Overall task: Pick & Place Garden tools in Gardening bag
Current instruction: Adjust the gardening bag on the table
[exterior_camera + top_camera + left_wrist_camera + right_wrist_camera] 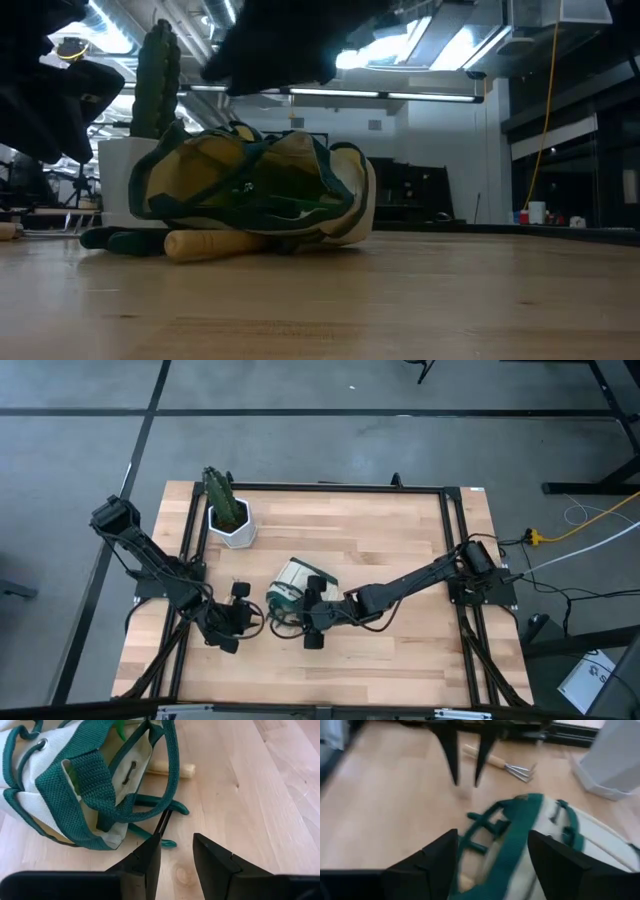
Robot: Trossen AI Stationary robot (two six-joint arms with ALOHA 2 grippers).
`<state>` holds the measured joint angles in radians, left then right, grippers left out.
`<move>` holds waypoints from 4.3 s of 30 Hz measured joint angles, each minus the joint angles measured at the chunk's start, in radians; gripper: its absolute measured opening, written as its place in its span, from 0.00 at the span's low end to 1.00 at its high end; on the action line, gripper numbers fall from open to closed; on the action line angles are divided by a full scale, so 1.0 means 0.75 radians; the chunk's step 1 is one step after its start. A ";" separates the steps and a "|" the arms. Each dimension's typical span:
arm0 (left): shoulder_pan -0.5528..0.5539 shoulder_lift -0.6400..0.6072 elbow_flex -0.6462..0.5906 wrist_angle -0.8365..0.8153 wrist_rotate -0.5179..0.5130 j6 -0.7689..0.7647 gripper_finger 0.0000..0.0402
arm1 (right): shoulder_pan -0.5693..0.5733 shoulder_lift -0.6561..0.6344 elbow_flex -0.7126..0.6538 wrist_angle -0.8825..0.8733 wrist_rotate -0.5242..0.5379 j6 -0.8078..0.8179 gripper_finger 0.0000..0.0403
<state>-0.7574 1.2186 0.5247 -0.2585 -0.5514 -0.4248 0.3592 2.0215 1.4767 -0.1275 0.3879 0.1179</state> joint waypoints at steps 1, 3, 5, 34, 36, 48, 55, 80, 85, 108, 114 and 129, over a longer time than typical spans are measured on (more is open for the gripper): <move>0.000 0.000 0.000 0.001 -0.001 0.000 0.27 | 0.000 0.005 -0.002 -0.016 0.025 -0.021 0.62; 0.000 0.000 0.000 -0.003 -0.004 -0.006 0.26 | -0.001 0.039 -0.001 0.031 0.042 -0.039 0.62; 0.000 0.000 0.000 -0.002 -0.011 -0.010 0.26 | -0.002 0.064 -0.004 0.029 0.051 -0.071 0.62; 0.000 0.000 0.000 0.001 -0.009 -0.011 0.26 | -0.013 0.149 -0.003 0.039 0.600 -0.069 0.01; 0.000 0.000 0.000 0.001 -0.009 -0.011 0.26 | -0.015 0.146 0.017 0.025 0.600 -0.063 0.01; 0.000 0.000 0.000 0.001 -0.008 0.001 0.26 | -0.025 0.137 0.491 -0.639 0.590 -0.013 0.00; 0.000 0.000 0.000 0.037 -0.019 0.047 0.26 | -0.044 0.136 0.666 -0.879 0.529 0.050 0.00; -0.007 0.247 0.000 0.154 0.096 0.209 0.23 | -0.068 0.133 1.077 -1.142 0.269 0.092 0.00; -0.018 0.416 -0.001 0.218 -0.138 0.290 0.11 | -0.066 0.134 1.124 -1.156 0.233 0.092 0.00; 0.145 0.665 -0.003 1.747 -0.612 1.752 0.01 | -0.062 0.134 1.165 -1.168 0.105 0.298 0.00; 0.110 0.665 -0.002 1.995 -0.616 1.914 0.00 | -0.081 0.134 1.165 -1.246 0.062 0.437 0.00; 0.104 0.645 -0.003 2.249 -0.774 1.943 0.00 | -0.183 0.254 1.167 -1.252 -0.348 0.561 0.00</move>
<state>-0.6792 1.7022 0.5228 1.4286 -1.1322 1.0321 0.2219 2.2119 2.3516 -1.0666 0.1270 0.5385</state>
